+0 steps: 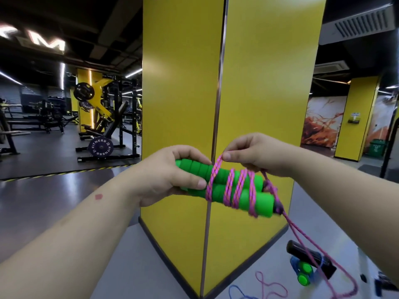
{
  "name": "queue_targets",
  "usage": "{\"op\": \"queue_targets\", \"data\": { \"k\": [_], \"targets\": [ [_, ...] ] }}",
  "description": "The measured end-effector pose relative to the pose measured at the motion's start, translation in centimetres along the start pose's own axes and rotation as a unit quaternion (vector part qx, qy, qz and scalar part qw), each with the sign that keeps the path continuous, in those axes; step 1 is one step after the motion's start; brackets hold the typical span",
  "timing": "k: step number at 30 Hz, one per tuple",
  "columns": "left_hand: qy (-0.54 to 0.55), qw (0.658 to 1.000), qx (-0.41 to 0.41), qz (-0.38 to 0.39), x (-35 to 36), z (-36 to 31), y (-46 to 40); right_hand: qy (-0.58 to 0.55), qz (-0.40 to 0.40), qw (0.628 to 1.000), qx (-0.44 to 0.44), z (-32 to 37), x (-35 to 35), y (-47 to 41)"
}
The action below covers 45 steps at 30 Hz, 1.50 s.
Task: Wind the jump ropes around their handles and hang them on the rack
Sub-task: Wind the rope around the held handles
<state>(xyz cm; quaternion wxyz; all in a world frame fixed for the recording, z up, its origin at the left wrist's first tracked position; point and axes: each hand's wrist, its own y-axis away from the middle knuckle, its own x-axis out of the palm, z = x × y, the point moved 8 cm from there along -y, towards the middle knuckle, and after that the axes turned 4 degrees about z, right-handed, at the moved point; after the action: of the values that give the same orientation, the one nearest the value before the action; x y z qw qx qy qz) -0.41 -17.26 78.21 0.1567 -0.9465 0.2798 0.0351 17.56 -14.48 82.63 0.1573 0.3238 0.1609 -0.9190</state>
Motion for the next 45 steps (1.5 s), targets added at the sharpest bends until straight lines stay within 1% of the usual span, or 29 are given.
{"op": "queue_targets", "data": {
  "k": [1,2,3,5,7,8,10,12,14,15,17,20,21,23,25,26,27,28,29,30,32,33,34,36,37,39,40,42,45],
  "targets": [
    [0.055,0.998,0.008,0.0,-0.1,-0.2,0.1,-0.089,0.009,0.996,0.024,-1.2,0.6,-0.3],
    [0.109,0.994,0.02,-0.01,-0.3,-0.3,0.0,-0.147,0.023,0.988,0.038,-2.1,1.6,-0.4],
    [0.157,0.987,0.032,-0.032,-0.6,-0.3,-0.1,-0.162,0.043,0.985,0.035,-2.7,2.9,-0.5],
    [0.224,0.967,0.053,-0.108,-1.7,0.3,-0.6,-0.152,0.082,0.984,0.037,-3.5,5.9,-0.2],
    [0.237,0.949,0.07,-0.196,-3.1,1.1,-0.6,-0.125,0.097,0.986,0.062,-3.8,7.9,0.4],
    [0.204,0.946,0.073,-0.241,-3.7,1.4,-0.4,-0.08,0.088,0.991,0.063,-3.2,8.3,0.7],
    [0.056,0.946,0.067,-0.313,-4.6,1.6,0.2,0.064,0.065,0.995,0.048,-1.3,8.2,1.7],
    [-0.095,0.936,0.071,-0.331,-4.1,1.2,0.4,0.227,0.048,0.973,-0.001,1.1,7.8,2.3],
    [-0.211,0.92,0.081,-0.321,-2.7,0.4,0.3,0.328,0.045,0.942,-0.047,3.2,7.8,2.7],
    [-0.244,0.916,0.084,-0.308,-2.0,0.1,0.2,0.356,0.045,0.932,-0.059,3.9,7.5,2.8],
    [-0.249,0.929,0.077,-0.261,-1.0,0.3,-0.2,0.362,0.033,0.929,-0.073,5.1,6.1,2.7],
    [-0.177,0.972,0.021,-0.152,0.1,1.4,-0.7,0.302,0.011,0.95,-0.076,6.1,2.7,2.2],
    [-0.139,0.984,0.001,-0.109,0.7,1.8,-0.7,0.298,0.014,0.951,-0.079,6.2,2.1,2.0],
    [-0.039,0.999,-0.03,-0.022,1.9,2.3,-0.4,0.257,0.048,0.961,-0.088,6.2,1.8,1.5],
    [0.055,0.997,-0.035,0.041,2.7,2.0,0.0,0.157,0.077,0.982,-0.066,5.0,1.5,0.8],
    [0.102,0.992,-0.028,0.062,2.9,1.6,0.3,0.106,0.075,0.99,-0.048,3.6,0.9,0.1],
    [0.151,0.986,-0.016,0.07,2.8,1.2,0.5,0.076,0.066,0.994,-0.029,2.5,0.5,-0.3],
    [0.197,0.978,-0.001,0.065,2.6,0.8,0.6,0.075,0.047,0.996,-0.004,1.0,0.1,-0.7],
    [0.238,0.97,0.014,0.048,2.2,0.6,0.5,0.092,0.033,0.995,0.017,-0.1,0.2,-0.9],
    [0.267,0.963,0.03,0.023,1.7,0.4,0.3,0.073,0.035,0.996,0.03,-1.4,0.6,-1.3],
    [0.284,0.956,0.052,-0.056,0.5,0.6,-0.3,-0.069,0.062,0.995,0.034,-2.6,3.2,-1.3],
    [0.286,0.95,0.06,-0.105,-0.2,0.8,-0.5,-0.096,0.072,0.992,0.036,-2.6,4.7,-1.1],
    [0.293,0.941,0.068,-0.152,-1.0,1.1,-0.7,-0.091,0.068,0.993,0.036,-2.7,5.9,-0.8],
    [0.311,0.921,0.072,-0.224,-2.0,1.8,-0.8,-0.009,0.046,0.998,0.045,-2.4,7.8,-0.1],
    [0.311,0.913,0.071,-0.254,-2.3,2.3,-0.8,0.052,0.04,0.997,0.046,-2.0,8.6,0.3],
    [0.285,0.905,0.065,-0.309,-2.6,3.2,-0.7,0.188,0.035,0.981,0.029,-0.5,9.5,0.8],
    [0.266,0.903,0.063,-0.331,-2.7,3.6,-0.6,0.235,0.033,0.971,0.013,0.7,10.0,1.1],
    [0.237,0.899,0.062,-0.363,-2.8,4.2,-0.3,0.274,0.01,0.962,-0.013,2.7,9.9,1.5],
    [0.245,0.891,0.047,-0.379,-3.0,5.0,-0.1,0.266,-0.026,0.963,-0.028,4.2,8.2,1.7]
  ]
}}
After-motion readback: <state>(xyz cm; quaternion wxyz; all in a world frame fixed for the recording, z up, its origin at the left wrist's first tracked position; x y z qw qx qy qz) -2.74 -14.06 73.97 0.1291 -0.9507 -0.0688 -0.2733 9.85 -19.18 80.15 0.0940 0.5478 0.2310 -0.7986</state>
